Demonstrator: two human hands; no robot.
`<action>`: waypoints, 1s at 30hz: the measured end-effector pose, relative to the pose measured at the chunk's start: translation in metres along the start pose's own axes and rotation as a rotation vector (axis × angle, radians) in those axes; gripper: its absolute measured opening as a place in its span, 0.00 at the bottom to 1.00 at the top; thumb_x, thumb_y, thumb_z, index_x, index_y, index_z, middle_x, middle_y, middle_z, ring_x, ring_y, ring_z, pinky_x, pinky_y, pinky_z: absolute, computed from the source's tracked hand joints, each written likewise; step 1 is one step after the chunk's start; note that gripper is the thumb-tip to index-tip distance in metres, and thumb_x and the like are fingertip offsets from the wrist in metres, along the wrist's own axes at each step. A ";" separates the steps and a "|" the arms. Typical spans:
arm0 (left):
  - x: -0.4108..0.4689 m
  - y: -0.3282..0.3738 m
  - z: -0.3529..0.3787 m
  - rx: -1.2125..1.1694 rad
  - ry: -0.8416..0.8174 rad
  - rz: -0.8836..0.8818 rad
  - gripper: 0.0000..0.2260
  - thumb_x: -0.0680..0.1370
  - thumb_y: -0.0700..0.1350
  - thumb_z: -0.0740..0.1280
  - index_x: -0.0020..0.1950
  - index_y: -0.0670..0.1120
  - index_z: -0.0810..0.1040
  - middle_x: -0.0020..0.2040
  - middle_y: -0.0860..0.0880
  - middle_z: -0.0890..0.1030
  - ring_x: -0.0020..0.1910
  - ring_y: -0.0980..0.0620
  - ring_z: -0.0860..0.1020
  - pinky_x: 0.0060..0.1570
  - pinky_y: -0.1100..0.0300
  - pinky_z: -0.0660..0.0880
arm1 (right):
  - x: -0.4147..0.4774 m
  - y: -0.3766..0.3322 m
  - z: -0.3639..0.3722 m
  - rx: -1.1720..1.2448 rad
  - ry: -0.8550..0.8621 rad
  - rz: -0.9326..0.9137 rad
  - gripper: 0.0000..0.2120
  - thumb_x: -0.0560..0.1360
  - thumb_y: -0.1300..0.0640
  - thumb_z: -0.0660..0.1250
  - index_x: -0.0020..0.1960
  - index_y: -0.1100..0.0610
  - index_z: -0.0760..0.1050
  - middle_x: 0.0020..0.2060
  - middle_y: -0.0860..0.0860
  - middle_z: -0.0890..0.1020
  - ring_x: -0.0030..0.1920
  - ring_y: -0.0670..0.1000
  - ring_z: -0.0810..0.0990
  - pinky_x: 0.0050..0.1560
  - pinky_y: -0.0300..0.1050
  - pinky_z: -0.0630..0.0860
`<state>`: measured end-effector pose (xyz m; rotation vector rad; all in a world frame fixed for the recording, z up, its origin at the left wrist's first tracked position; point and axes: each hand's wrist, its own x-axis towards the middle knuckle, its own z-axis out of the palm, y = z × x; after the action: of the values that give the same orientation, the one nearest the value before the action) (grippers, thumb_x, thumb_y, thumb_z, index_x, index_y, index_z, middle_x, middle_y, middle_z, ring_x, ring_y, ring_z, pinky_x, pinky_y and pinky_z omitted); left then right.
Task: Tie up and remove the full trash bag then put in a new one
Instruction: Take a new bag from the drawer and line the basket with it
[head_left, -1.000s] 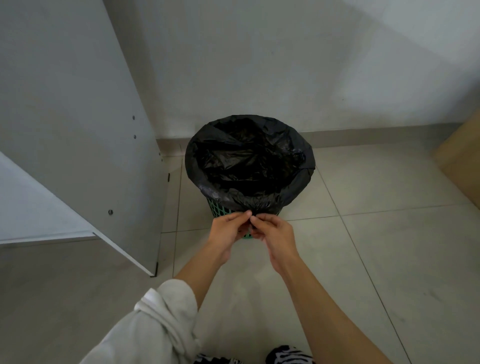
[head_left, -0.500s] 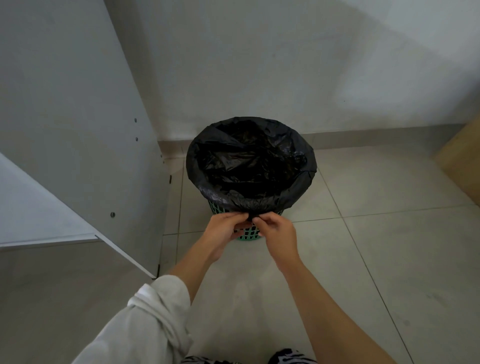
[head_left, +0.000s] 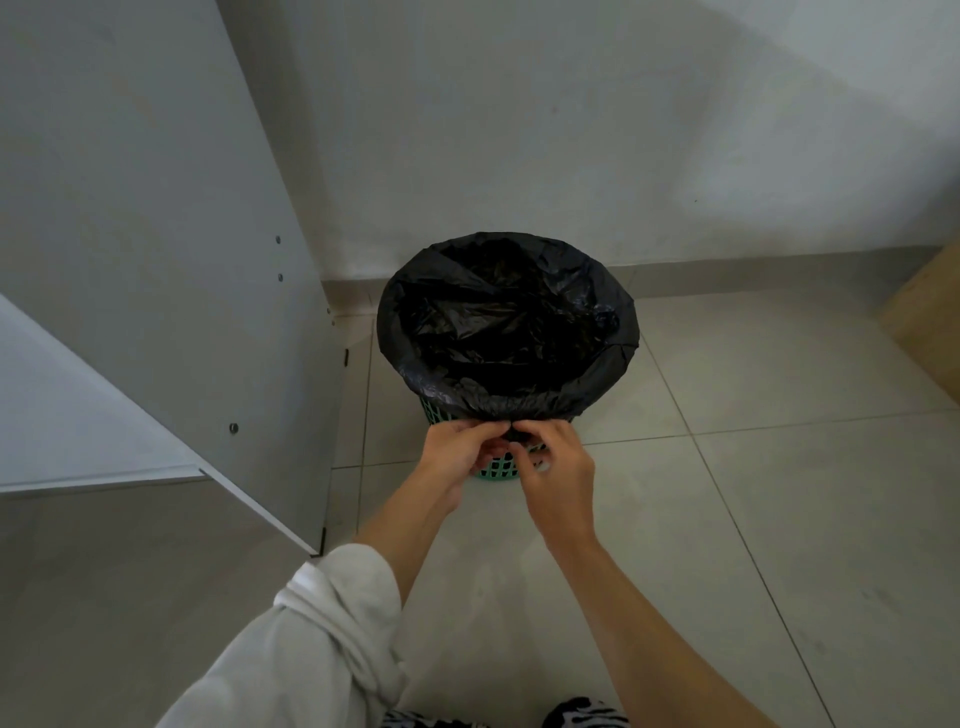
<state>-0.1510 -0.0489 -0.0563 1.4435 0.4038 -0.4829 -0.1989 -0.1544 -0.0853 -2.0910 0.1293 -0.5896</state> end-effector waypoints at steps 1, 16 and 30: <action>-0.001 0.002 -0.002 -0.018 -0.016 -0.025 0.01 0.73 0.39 0.70 0.42 0.41 0.80 0.34 0.47 0.81 0.30 0.57 0.78 0.32 0.68 0.73 | 0.001 0.000 0.000 -0.037 -0.011 -0.028 0.10 0.70 0.68 0.70 0.51 0.61 0.80 0.44 0.52 0.79 0.42 0.48 0.78 0.43 0.29 0.73; 0.013 0.020 -0.038 1.279 0.049 0.913 0.17 0.79 0.55 0.57 0.61 0.50 0.78 0.56 0.51 0.79 0.61 0.52 0.74 0.72 0.50 0.47 | 0.023 -0.009 0.010 0.620 0.251 0.986 0.04 0.72 0.66 0.70 0.47 0.63 0.80 0.33 0.53 0.80 0.32 0.50 0.75 0.36 0.42 0.74; 0.012 0.013 -0.016 0.956 -0.059 0.766 0.13 0.80 0.50 0.60 0.62 0.50 0.77 0.55 0.55 0.75 0.63 0.58 0.67 0.69 0.53 0.29 | 0.040 -0.035 0.000 1.112 0.536 1.217 0.10 0.74 0.70 0.66 0.54 0.72 0.75 0.50 0.63 0.81 0.43 0.53 0.81 0.49 0.42 0.78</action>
<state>-0.1331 -0.0335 -0.0530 2.3283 -0.5180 -0.0607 -0.1689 -0.1474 -0.0425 -0.5074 1.0208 -0.2828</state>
